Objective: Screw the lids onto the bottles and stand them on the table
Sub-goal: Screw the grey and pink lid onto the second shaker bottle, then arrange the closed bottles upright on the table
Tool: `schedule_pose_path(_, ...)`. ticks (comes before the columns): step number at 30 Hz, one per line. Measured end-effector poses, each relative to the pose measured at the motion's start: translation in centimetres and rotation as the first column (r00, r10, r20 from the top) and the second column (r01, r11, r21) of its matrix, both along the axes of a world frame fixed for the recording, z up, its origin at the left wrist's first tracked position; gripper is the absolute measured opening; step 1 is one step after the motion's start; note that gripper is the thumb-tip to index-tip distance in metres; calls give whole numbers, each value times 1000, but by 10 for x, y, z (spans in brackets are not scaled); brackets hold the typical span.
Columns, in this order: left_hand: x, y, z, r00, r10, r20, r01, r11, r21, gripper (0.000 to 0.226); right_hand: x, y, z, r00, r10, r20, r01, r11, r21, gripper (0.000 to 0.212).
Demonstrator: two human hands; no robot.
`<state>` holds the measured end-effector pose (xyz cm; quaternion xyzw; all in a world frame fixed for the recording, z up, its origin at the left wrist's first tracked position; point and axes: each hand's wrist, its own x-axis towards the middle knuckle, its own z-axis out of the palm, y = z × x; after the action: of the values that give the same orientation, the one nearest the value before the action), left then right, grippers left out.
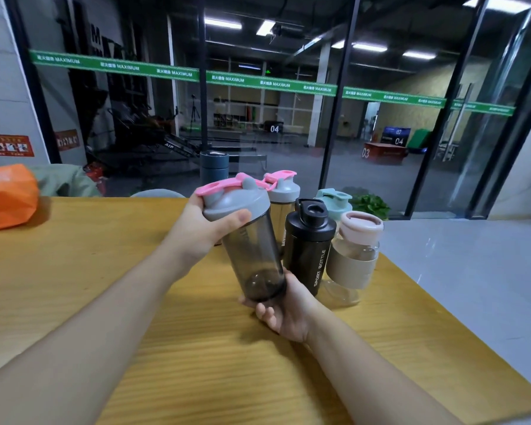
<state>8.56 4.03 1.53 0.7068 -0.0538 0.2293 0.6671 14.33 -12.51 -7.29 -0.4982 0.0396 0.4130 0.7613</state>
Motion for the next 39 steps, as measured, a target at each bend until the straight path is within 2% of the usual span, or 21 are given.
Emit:
schedule_pose_path(6,1,-12,8,995,96,16,-95,995,-33,71,-13,-21,16,972,-51,231,86,986,-143,46)
schedule_pose_path(9,7,-18,9,988,151,23,-151,989,2,62,-16,-38,23,901,-95,424,219,942,-253,35)
schedule_pose_path(11,12,-22,9,982,184,34,-185,982,31,64,-17,-49,26,788,-102,607,368,869,-331,32)
schedule_pose_path(14,20,-26,11,983,183,22,-184,981,56,63,-22,-68,25,536,-145,832,597,761,-252,32)
schedule_pose_path(17,28,-30,10,986,165,-13,-162,980,115,63,-27,-84,22,311,-200,929,755,646,-114,27)
schedule_pose_path(19,33,-32,8,986,164,-22,-160,977,138,63,-23,-93,19,258,-214,942,807,583,-88,24)
schedule_pose_path(22,38,-34,4,983,179,-32,-172,972,157,67,-10,-101,13,244,-195,950,867,483,-124,28)
schedule_pose_path(25,41,-36,0,981,191,-41,-183,971,152,69,1,-104,11,276,-130,952,899,386,-208,51)
schedule_pose_path(28,42,-38,-3,984,173,-35,-166,974,154,66,9,-104,9,297,-95,950,902,354,-247,70)
schedule_pose_path(31,42,-39,-5,986,167,-28,-160,972,171,65,17,-101,6,301,-126,945,894,382,-234,83)
schedule_pose_path(36,44,-35,-10,986,164,-35,-154,968,198,68,30,-99,1,337,-230,913,841,509,-183,99)
schedule_pose_path(39,44,-34,-13,987,151,-48,-136,963,232,76,35,-99,-2,353,-286,891,806,577,-134,92)
